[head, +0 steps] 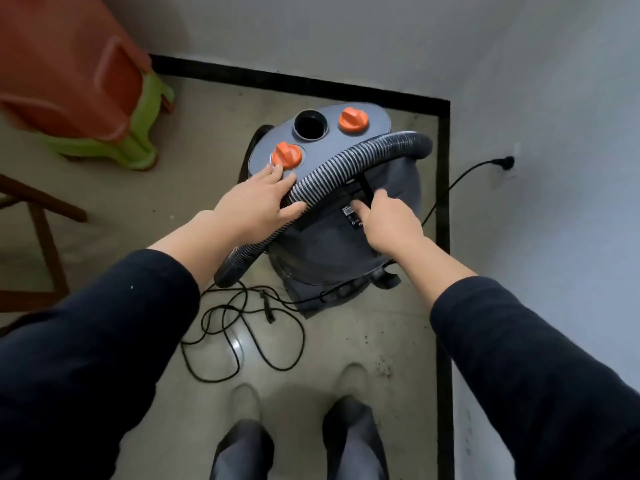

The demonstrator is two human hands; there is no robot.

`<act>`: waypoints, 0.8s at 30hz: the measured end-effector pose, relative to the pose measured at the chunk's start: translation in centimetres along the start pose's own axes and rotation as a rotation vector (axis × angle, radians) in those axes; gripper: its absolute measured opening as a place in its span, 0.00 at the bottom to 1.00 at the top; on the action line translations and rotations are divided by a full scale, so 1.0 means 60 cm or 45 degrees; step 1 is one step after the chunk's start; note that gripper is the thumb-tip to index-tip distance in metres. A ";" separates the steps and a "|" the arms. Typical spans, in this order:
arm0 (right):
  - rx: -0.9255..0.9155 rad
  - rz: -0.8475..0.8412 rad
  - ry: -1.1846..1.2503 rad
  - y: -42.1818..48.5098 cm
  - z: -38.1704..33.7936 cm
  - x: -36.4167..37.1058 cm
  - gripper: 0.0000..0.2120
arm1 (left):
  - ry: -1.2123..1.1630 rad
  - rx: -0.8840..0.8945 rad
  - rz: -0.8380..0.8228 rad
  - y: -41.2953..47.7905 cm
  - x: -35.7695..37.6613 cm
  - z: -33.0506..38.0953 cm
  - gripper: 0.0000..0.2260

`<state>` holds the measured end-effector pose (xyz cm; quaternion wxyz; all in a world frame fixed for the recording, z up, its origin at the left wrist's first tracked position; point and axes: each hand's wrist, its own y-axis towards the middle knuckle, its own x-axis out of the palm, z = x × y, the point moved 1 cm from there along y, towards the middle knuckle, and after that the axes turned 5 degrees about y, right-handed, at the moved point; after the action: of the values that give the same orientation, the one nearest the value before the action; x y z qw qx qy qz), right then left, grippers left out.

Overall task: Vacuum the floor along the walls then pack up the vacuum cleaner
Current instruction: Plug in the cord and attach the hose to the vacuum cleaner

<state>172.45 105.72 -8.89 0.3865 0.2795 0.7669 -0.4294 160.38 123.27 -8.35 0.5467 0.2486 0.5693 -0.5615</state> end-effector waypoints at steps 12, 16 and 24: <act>-0.454 0.487 0.125 -0.177 0.061 0.213 0.12 | -0.239 0.264 0.860 -0.178 0.214 0.014 0.13; -0.247 -0.204 -0.051 -0.161 0.091 0.387 0.19 | -0.201 0.191 0.399 -0.197 0.425 -0.024 0.12; -0.364 -0.277 -0.199 0.007 0.181 0.676 0.29 | -0.107 -0.267 -0.171 -0.028 0.779 -0.123 0.26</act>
<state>154.52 100.34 -46.47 0.4320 0.1030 0.8133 -0.3758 143.34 114.10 -51.53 0.5543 0.1276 0.6169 -0.5440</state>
